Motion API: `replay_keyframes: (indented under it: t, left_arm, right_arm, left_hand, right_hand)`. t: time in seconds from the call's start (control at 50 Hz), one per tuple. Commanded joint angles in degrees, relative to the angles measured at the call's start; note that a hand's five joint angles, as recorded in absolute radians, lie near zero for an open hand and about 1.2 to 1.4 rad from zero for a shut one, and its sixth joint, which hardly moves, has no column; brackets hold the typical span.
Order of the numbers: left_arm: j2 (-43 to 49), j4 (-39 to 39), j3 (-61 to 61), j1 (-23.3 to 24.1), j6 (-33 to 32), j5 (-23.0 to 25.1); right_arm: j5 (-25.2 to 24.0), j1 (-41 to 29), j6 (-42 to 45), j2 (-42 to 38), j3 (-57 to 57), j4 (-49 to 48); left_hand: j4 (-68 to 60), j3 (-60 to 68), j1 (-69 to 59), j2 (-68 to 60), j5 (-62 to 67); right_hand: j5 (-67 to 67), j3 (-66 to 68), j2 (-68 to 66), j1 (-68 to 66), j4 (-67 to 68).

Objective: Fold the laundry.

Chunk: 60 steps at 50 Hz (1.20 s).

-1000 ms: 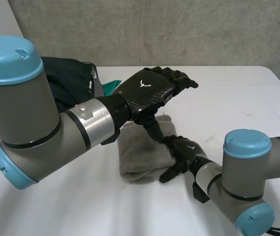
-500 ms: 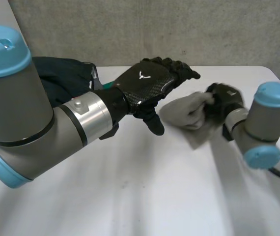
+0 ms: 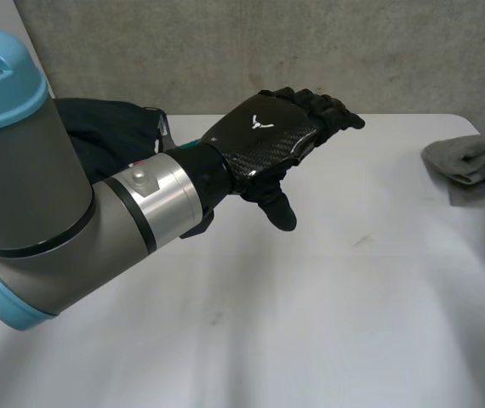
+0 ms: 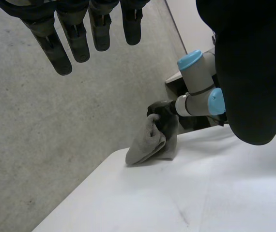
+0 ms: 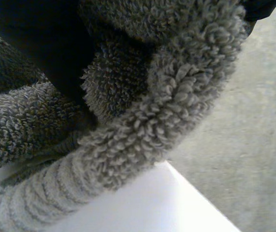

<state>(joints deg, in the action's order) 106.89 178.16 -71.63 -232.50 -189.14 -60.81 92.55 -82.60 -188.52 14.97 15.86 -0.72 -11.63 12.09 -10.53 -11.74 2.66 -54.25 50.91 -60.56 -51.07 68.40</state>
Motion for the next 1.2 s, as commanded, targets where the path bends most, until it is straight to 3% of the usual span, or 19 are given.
replay_keyframes:
  t: [0.02, 0.08, 0.1, 0.14, 0.16, 0.24, 0.36, 0.46, 0.54, 0.64, 0.72, 0.8, 0.92, 0.96, 1.12, 1.2]
  left_arm:
    - [0.07, 0.26, 0.0, 0.91, 0.0, -0.01]
    - [0.07, 0.26, 0.09, 1.26, 0.09, 0.07]
    - [0.07, 0.26, 0.26, 1.44, 0.09, -0.01]
    - [-0.01, 0.26, 0.26, 1.61, 0.09, 0.07]
    - [-0.01, 0.26, 0.26, 1.7, 0.09, 0.08]
    - [-0.1, 0.26, 0.26, 1.7, 0.09, -0.01]
    - [-0.36, 0.26, 0.26, 1.7, 0.09, -0.01]
    - [-0.45, 0.26, 0.17, 1.61, 0.09, -0.01]
    - [-0.63, 0.26, 0.09, 1.52, 0.09, -0.1]
    - [-2.65, 0.35, 0.09, 1.0, 0.09, -1.85]
    - [-4.84, 1.93, 0.44, -1.1, 0.0, -7.21]
    - [-6.25, 6.93, 1.84, -8.82, -0.88, -16.51]
    - [1.72, 6.16, 7.81, -19.73, -4.38, -18.65]
    - [7.77, 4.75, 11.05, -23.33, -9.72, -18.73]
    - [27.9, 4.74, 19.41, -29.32, -29.85, -18.56]
    - [33.45, 6.31, 21.61, -30.81, -34.27, -18.38]
  right_arm:
    - [-1.75, 2.35, 1.75, 0.32, -0.92, -0.42]
    - [-3.78, 2.36, 1.75, 0.06, -0.57, -0.34]
    - [-4.39, 2.36, 1.84, 0.06, -0.05, -0.08]
    - [-4.31, 2.44, 2.01, 0.23, 0.92, 0.28]
    - [-4.22, 2.44, 2.36, 0.41, 1.45, 0.45]
    - [-0.54, 2.53, 7.27, 3.47, 5.14, 0.63]
    - [8.69, 4.9, 18.7, 11.82, 11.29, -0.51]
    - [8.71, 4.82, 27.23, 19.55, 17.17, -5.78]
    - [1.25, 3.07, 32.06, 27.81, 26.48, -10.35]
    - [-13.93, -5.01, 35.4, 39.75, 43.77, -15.96]
    - [-21.42, -9.84, 38.3, 46.7, 58.17, -21.15]
    - [-27.23, -14.5, 42.86, 54.52, 71.9, -24.32]
    - [-31.9, -20.05, 51.83, 59.56, 85.55, -24.07]
    - [-32.08, -21.9, 55.26, 60.52, 89.68, -23.98]
    - [-31.73, -22.96, 58.44, 61.58, 96.72, -23.19]
    - [-31.55, -22.69, 58.35, 61.23, 97.61, -23.19]
  left_hand:
    - [-0.77, 0.31, -1.87, -0.66, -0.25]
    - [-0.77, 0.31, -1.87, -0.66, -0.25]
    - [-0.77, 0.31, -1.87, -0.66, -0.25]
    - [-0.77, 0.31, -1.87, -0.66, -0.25]
    - [-0.77, 0.31, -1.87, -0.66, -0.25]
    - [-0.77, 0.31, -1.87, -0.66, -0.25]
    - [-0.77, 0.31, -1.87, -0.66, -0.25]
    - [-0.6, 0.14, -1.71, -0.5, -0.42]
    - [-0.6, 0.14, -1.7, -0.5, -0.42]
    - [-0.6, 0.14, -1.7, -0.5, -0.42]
    - [-0.77, 0.31, -1.87, -0.66, -0.25]
    - [-2.11, 1.64, -3.21, -2.0, 1.08]
    - [-3.29, 2.83, -4.39, -3.18, 2.27]
    - [-4.63, 4.17, -5.73, -4.53, 3.61]
    - [-4.47, 4.01, -5.57, -4.36, 3.45]
    - [-6.3, 5.84, -7.4, -6.2, 5.28]
  right_hand:
    - [-15.75, 29.09, -19.44, -28.93, 11.6]
    - [-15.75, 29.09, -19.44, -28.93, 11.6]
    - [-3.82, 17.16, -7.51, -17.0, -0.33]
    - [52.0, -38.67, 48.31, 38.82, -56.15]
    - [54.25, -40.91, 50.56, 41.07, -58.4]
    - [54.25, -40.91, 50.56, 41.07, -58.4]
    - [54.25, -40.91, 50.56, 41.07, -58.4]
    - [54.25, -40.91, 50.56, 41.07, -58.4]
    - [54.25, -40.91, 50.56, 41.07, -58.4]
    - [54.25, -40.91, 50.56, 41.07, -58.4]
    - [54.25, -40.91, 50.56, 41.07, -58.4]
    - [54.25, -40.91, 50.56, 41.07, -58.4]
    - [54.25, -40.91, 50.56, 41.07, -58.4]
    - [54.25, -40.91, 50.56, 41.07, -58.4]
    - [54.25, -40.91, 50.56, 41.07, -58.4]
    - [54.25, -40.91, 50.56, 41.07, -58.4]
